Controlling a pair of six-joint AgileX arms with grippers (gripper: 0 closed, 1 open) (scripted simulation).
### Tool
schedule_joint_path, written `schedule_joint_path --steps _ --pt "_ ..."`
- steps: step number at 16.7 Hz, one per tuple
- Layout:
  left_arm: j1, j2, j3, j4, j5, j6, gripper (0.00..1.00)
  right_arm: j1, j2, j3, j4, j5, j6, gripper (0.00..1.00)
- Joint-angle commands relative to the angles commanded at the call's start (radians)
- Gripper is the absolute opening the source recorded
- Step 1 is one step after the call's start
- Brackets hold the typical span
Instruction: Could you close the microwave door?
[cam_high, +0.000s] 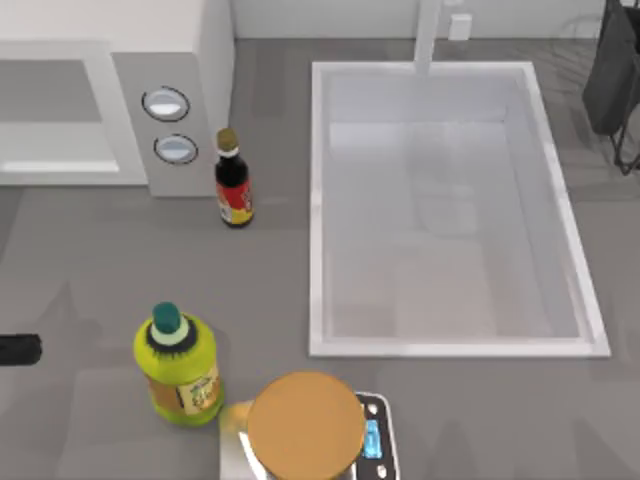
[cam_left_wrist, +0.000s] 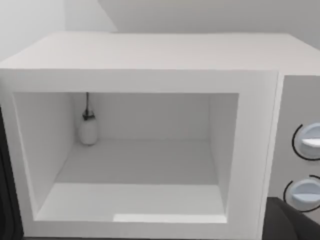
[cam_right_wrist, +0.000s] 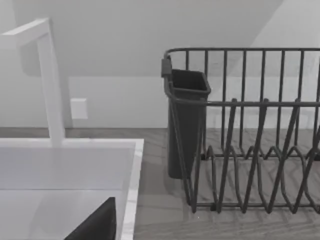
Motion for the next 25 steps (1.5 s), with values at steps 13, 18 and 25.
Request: schedule_joint_path --steps 13,18,25 --pt "-0.222 0.065 0.039 0.027 -0.222 0.001 0.0 0.0 0.0 0.0 0.0 0.0 0.0 1.0" --pt "-0.153 0.129 0.1 0.029 -0.153 0.002 0.0 0.0 0.0 0.0 0.0 0.0 0.0 1.0" --pt "-0.054 0.233 0.198 -0.04 -0.078 0.081 0.0 0.0 0.0 0.0 0.0 0.0 0.0 1.0"
